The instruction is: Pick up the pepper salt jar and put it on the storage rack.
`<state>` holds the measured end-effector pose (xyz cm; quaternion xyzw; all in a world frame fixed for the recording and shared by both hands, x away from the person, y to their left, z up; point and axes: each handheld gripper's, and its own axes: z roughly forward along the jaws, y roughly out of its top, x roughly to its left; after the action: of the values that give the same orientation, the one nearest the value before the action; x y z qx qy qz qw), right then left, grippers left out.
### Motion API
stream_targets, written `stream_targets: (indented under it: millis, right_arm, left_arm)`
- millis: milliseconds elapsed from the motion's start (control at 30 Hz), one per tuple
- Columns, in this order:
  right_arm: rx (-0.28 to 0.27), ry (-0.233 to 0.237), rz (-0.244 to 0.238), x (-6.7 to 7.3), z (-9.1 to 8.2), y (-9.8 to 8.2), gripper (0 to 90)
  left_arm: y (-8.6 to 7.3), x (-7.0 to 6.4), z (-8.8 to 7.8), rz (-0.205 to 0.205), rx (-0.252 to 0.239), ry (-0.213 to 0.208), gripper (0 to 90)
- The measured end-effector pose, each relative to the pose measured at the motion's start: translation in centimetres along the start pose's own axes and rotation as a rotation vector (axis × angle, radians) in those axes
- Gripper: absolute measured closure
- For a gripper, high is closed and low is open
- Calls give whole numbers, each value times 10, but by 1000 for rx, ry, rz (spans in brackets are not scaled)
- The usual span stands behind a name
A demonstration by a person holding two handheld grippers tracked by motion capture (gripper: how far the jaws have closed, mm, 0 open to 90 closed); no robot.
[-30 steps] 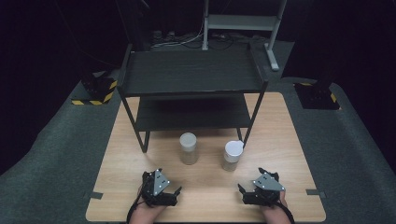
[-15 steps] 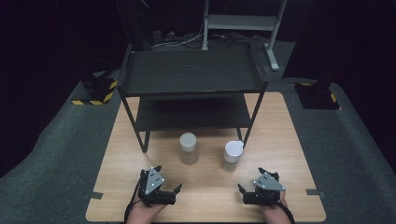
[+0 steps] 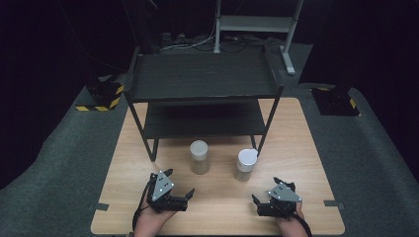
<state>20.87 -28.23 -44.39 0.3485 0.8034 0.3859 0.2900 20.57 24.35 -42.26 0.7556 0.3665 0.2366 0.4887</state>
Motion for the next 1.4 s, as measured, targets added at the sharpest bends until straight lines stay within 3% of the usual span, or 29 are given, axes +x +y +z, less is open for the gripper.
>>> stream_targets:
  millis: [367, 800, 1400]
  right_arm:
    - [0, -1, 1, 0, 0, 0, 1]
    - [2, -4, -8, 1, 0, 0, 1]
    - [-1, -1, 1, 0, 0, 0, 1]
  left_arm:
    - [10, 6, 19, -28, -30, -3, 8]
    - [24, 8, 47, -18, -41, -5, 8]
    - [28, 16, 82, -58, -41, 10, 6]
